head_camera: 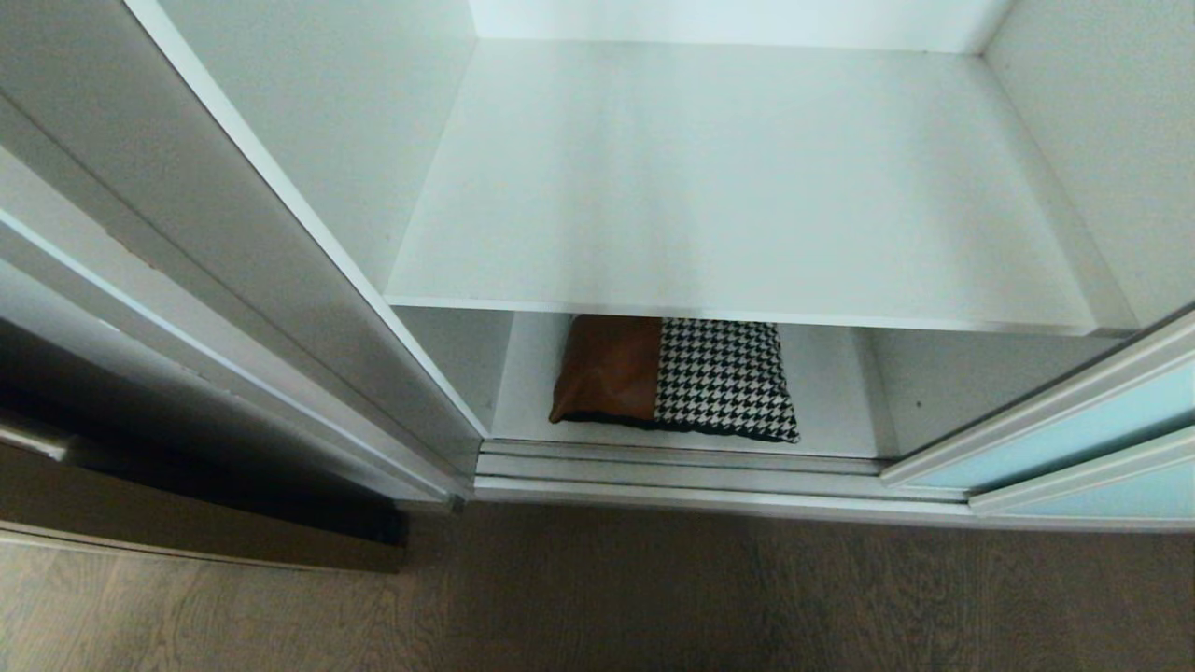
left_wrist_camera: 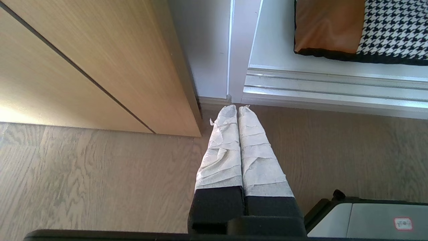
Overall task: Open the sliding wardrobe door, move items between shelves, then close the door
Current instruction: Place the pillow on the higher shelf
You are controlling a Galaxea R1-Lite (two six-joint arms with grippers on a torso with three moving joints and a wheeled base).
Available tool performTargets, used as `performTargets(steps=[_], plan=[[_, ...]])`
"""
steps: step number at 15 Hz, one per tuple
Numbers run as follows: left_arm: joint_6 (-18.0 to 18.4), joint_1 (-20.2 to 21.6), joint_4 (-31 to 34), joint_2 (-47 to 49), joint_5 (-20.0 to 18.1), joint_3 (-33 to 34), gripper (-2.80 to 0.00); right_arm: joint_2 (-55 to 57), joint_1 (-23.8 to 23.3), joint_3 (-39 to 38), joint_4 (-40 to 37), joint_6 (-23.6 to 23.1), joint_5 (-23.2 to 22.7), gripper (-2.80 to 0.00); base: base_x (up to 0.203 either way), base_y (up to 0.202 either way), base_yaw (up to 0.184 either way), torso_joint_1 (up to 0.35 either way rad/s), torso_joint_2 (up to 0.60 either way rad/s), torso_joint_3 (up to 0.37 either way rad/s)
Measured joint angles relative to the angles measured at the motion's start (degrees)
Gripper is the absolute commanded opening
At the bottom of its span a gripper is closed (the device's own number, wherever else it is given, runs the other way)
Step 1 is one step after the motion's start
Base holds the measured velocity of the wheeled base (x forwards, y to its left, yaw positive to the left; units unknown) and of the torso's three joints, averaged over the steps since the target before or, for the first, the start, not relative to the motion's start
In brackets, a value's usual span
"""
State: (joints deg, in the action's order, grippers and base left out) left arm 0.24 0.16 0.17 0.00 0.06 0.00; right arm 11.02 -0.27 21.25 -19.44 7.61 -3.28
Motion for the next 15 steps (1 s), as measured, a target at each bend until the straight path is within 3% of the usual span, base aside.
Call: performTargets(steps=[3,7,10,15], plan=[[0.0,0.0,0.0,0.0,0.0,0.0,-2.8,11.1,0.0,-1.6,0.8,0.2,-3.8,-2.8,0.0,0.0,0.0,0.0,0.0,0.0],[0.0,0.0,0.0,0.0,0.0,0.0,-2.8,32.1,0.0,-5.0,11.7,0.5,-7.1,-2.8,0.0,0.0,0.0,0.0,0.0,0.0],[0.0,0.0,0.0,0.0,0.0,0.0,-2.8,50.5,-0.3,-5.9,24.7,0.4,-8.5,-2.8,0.0,0.0,0.0,0.0,0.0,0.0],[0.0,0.0,0.0,0.0,0.0,0.0,-2.8,80.8,-0.4,-6.8,54.0,-0.2,-10.2,-2.8,0.0,0.0,0.0,0.0,0.0,0.0]])
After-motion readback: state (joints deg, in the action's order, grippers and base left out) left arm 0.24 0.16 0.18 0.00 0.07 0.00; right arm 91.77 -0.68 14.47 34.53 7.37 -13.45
